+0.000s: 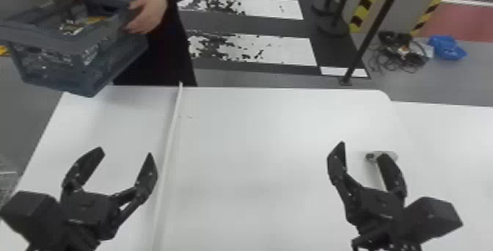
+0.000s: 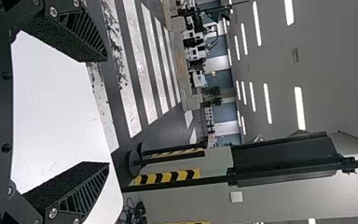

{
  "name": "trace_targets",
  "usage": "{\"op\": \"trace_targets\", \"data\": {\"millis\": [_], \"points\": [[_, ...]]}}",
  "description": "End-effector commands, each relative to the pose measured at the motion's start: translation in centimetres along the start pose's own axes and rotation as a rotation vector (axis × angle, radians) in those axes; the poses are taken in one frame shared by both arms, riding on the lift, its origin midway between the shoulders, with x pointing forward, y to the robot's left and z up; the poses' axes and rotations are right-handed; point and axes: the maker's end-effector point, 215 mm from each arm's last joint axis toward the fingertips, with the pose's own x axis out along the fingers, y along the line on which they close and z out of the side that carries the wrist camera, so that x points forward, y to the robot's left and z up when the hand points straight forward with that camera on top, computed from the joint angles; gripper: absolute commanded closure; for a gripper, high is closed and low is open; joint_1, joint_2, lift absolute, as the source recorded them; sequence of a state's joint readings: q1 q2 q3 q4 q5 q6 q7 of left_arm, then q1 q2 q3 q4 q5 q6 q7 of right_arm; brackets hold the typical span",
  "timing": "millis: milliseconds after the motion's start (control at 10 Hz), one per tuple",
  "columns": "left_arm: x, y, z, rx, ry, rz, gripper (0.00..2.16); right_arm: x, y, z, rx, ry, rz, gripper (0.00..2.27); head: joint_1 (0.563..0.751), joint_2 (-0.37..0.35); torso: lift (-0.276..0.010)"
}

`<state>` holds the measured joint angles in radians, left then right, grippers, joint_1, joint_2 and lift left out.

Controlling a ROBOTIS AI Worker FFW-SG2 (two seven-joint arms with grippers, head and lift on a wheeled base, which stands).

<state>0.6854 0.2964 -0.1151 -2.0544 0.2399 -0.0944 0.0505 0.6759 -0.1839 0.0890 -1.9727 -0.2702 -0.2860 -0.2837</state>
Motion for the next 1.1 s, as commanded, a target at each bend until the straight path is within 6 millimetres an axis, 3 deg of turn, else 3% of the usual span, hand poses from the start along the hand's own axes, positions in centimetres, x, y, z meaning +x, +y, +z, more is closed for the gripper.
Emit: {"op": "trace_targets", "data": {"millis": [0, 1000], "points": [[0.09, 0.14, 0.24, 0.001, -0.007, 0.007, 0.13, 0.04, 0.00, 0.03, 0.001, -0.001, 0.000, 0.13, 0.695, -0.112, -0.029], [0.12, 0.79, 1.14, 0.017, -0.041, 0.049, 0.13, -0.06, 0.17, -0.28, -0.016, 0.005, 0.007, 0.13, 0.695, -0.095, -0.029]]}}
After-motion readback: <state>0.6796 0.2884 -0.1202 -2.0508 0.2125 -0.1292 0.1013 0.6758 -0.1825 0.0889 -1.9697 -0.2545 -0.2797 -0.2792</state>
